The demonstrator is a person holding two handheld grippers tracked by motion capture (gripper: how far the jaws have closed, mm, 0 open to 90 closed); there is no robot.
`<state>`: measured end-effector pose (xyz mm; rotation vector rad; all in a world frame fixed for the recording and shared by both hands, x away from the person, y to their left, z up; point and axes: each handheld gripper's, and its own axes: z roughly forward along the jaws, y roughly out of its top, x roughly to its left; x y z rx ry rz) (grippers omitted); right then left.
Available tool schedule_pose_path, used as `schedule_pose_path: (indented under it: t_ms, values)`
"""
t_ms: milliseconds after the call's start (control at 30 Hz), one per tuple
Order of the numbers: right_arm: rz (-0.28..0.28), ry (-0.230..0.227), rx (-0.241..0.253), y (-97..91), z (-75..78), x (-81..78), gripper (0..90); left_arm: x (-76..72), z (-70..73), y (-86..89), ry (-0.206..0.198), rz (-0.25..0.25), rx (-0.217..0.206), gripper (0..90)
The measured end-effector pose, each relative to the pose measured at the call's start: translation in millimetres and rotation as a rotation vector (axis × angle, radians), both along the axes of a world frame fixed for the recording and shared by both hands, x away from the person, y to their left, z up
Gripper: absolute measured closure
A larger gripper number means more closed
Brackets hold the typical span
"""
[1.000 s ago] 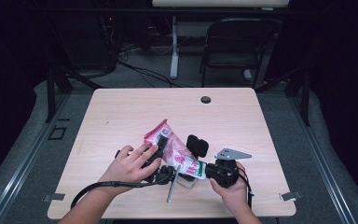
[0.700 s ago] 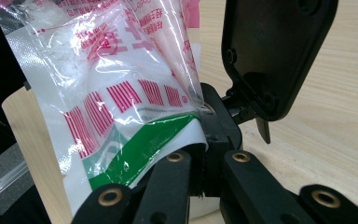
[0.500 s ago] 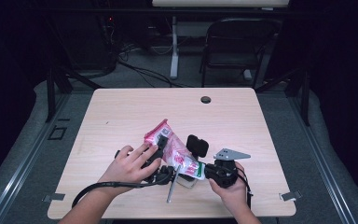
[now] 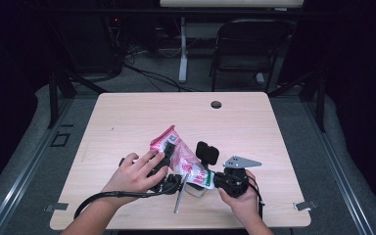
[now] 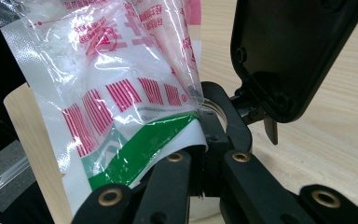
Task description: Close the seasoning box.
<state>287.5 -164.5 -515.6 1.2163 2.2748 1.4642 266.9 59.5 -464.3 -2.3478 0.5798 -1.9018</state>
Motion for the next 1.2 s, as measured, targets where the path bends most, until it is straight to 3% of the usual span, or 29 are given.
schedule_pose_path:
  t_ms: [67, 400, 767, 967, 1200]
  values:
    - [0.002, -0.003, -0.001, 0.2, 0.1, -0.1, 90.0, -0.2, 0.0, 0.3, -0.001, 0.005, 0.007, 76.7]
    - [-0.004, -0.016, -0.021, -0.3, 2.5, -1.6, 90.0, 3.1, -6.4, 7.6, 0.048, 0.026, -0.055, 76.8]
    - [-0.013, -0.043, 0.010, -4.8, 12.1, -2.8, 90.0, 7.5, -15.2, 21.3, 0.139, 0.052, -0.209, 77.2]
    - [-0.003, -0.052, 0.008, -2.0, 14.2, -1.8, 90.0, 9.9, -18.9, 27.9, 0.186, 0.073, -0.258, 77.3]
    - [0.005, -0.072, 0.019, 0.5, 18.9, -1.6, 90.0, 11.2, -20.3, 32.6, 0.210, 0.085, -0.308, 77.3]
